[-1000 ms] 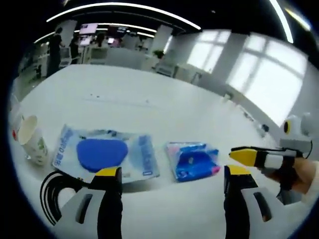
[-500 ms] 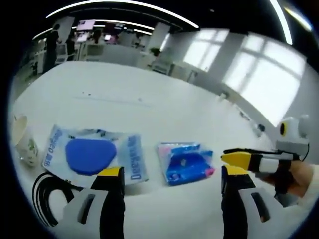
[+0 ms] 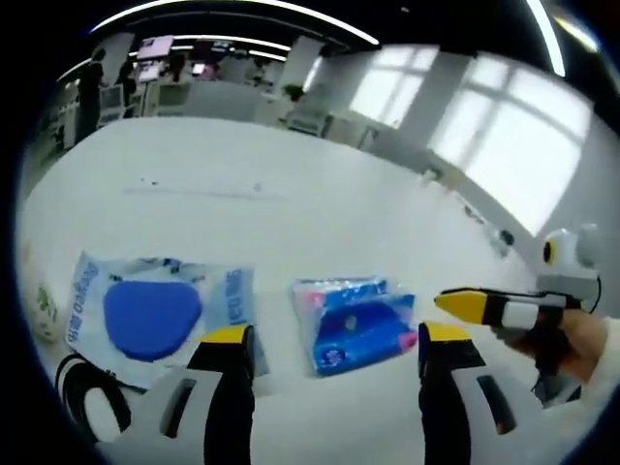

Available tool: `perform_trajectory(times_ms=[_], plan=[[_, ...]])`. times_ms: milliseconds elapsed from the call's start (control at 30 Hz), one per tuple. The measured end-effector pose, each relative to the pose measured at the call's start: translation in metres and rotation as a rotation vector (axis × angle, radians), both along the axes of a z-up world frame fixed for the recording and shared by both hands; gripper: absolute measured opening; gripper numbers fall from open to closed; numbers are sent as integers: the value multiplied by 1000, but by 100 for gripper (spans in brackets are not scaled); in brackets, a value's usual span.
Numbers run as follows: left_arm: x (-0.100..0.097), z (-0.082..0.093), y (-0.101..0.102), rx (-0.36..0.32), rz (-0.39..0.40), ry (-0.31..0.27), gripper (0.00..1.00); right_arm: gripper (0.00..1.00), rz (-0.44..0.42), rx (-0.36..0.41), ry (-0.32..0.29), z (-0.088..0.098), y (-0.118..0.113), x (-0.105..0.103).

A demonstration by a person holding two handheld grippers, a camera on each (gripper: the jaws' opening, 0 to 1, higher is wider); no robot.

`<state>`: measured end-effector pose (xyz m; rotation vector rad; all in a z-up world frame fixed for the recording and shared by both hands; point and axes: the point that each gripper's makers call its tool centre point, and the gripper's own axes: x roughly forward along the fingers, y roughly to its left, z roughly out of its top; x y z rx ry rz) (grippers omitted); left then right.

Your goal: Arrange the tabletop items into an orderly group along one side of the table until the central work area is clear of visible clutter.

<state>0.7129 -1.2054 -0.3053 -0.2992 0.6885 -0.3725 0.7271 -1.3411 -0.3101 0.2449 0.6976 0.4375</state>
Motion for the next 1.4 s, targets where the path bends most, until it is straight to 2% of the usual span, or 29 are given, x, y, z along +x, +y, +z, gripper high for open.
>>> perform_trajectory(times_ms=[167, 300, 467, 533, 667, 767, 867, 933, 1000, 1200, 1367, 1400], plan=[[5, -8, 0, 53, -2, 16, 51, 33, 1, -5, 26, -12, -3, 2], [9, -15, 1, 49, 19, 52, 42, 33, 2, 2, 53, -21, -4, 5], [9, -11, 8, 118, 50, 36, 36, 32, 10, 8, 69, -27, -2, 7], [12, -3, 10, 145, 59, -3, 34, 32, 16, 11, 72, -28, 0, 8], [14, 1, -6, 106, 33, -7, 30, 31, 23, 14, 79, -33, 2, 8], [14, -10, -11, 129, 21, 24, 28, 31, 27, 14, 89, -36, 2, 7], [12, -24, -13, 156, 3, 71, 23, 30, 26, 15, 92, -36, 1, 7], [12, -27, -14, 174, -11, 77, 18, 28, 26, 13, 94, -37, 0, 7], [12, -29, -11, 212, -17, 76, 13, 26, 26, 16, 99, -38, -1, 7], [14, -35, -7, 233, -15, 95, 0, 20, 39, 6, 116, -44, 0, 5], [16, -36, -4, 254, -8, 92, 0, 0, 79, -52, 96, -45, 2, 3], [16, -35, -4, 253, -4, 91, 0, 1, 84, -55, 94, -45, 2, 4]])
